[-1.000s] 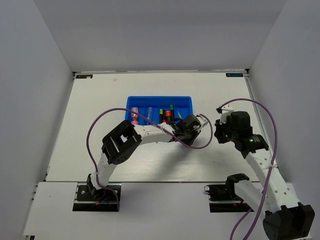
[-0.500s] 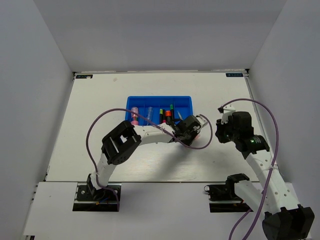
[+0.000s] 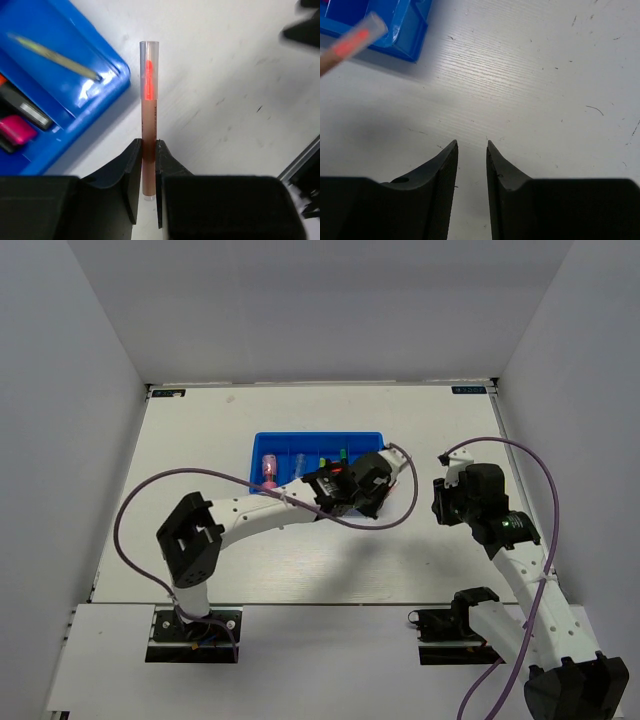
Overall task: Sort the stationery into containers
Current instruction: Place the pen in the storage box.
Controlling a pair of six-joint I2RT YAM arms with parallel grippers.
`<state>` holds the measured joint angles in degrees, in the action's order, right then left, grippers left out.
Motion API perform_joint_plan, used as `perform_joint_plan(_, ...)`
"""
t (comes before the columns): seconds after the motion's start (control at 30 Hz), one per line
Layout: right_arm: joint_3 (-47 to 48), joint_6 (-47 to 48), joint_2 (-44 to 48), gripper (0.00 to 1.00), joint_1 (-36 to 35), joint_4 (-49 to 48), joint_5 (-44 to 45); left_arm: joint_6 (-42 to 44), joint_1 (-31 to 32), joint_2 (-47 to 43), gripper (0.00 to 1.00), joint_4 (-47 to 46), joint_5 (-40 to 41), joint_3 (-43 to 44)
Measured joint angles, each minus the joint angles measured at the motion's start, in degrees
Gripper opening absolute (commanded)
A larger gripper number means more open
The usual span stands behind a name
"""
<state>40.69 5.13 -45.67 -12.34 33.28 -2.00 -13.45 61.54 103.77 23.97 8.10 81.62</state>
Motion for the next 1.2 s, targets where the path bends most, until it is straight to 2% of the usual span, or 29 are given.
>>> perform_joint_plan(0.13, 0.0, 0.0, 0.3, 0.33, 0.0, 0.0, 0.1, -3.2, -2.3, -0.9, 0.00, 1.1, 2.5, 5.9)
perform_joint_plan(0.27, -0.1, 0.0, 0.6, 0.33, 0.0, 0.0, 0.1, -9.2, -8.4, 1.8, 0.00, 3.6, 5.7, 13.5)
perform_joint_plan(0.43, -0.4, 0.0, 1.1, 0.38, 0.0, 0.0, 0.1, -15.5, -14.9, 11.7, 0.00, 7.5, 9.6, 25.5)
perform_joint_plan(0.53, -0.4, 0.0, 1.4, 0.38, 0.0, -0.1, 0.1, -17.5, -15.8, 18.3, 0.00, 9.9, 9.9, 30.8)
perform_joint_plan(0.67, -0.4, 0.0, 1.7, 0.38, 0.0, -0.1, 0.1, -19.3, -15.4, 23.0, 0.00, 12.3, 9.1, 31.6)
perform_joint_plan(0.87, -0.4, 0.0, 1.9, 0.38, 0.0, -0.1, 0.1, -21.0, -15.2, 23.5, 0.00, 13.2, 8.5, 30.2)
perform_joint_plan(0.9, -0.4, 0.0, 1.9, 0.38, 0.0, -0.1, 0.1, -21.2, -15.2, 23.5, 0.02, 13.2, 8.3, 30.1)
perform_joint_plan(0.97, -0.5, 0.0, 1.9, 0.39, 0.0, -0.1, 0.1, -21.8, -15.2, 23.5, 0.21, 12.9, 7.7, 29.4)
perform_joint_plan(1.0, -0.5, 0.0, 1.9, 0.41, 0.0, -0.1, 0.1, -22.0, -15.2, 23.5, 0.34, 12.8, 7.3, 29.0)
perform_joint_plan(1.03, -0.6, 0.0, 1.9, 0.44, 0.0, -0.2, 0.1, -22.3, -15.2, 23.5, 0.56, 12.7, 7.0, 28.5)
perform_joint_plan(1.13, -1.2, 0.1, 1.9, 0.53, 0.0, -0.4, 0.1, -23.2, -15.2, 23.5, 0.78, 12.0, 5.6, 27.8)
perform_joint_plan(1.2, -1.2, 0.2, 1.9, 0.58, 0.0, -0.3, 0.1, -23.2, -15.2, 23.5, 0.83, 11.7, 5.1, 27.8)
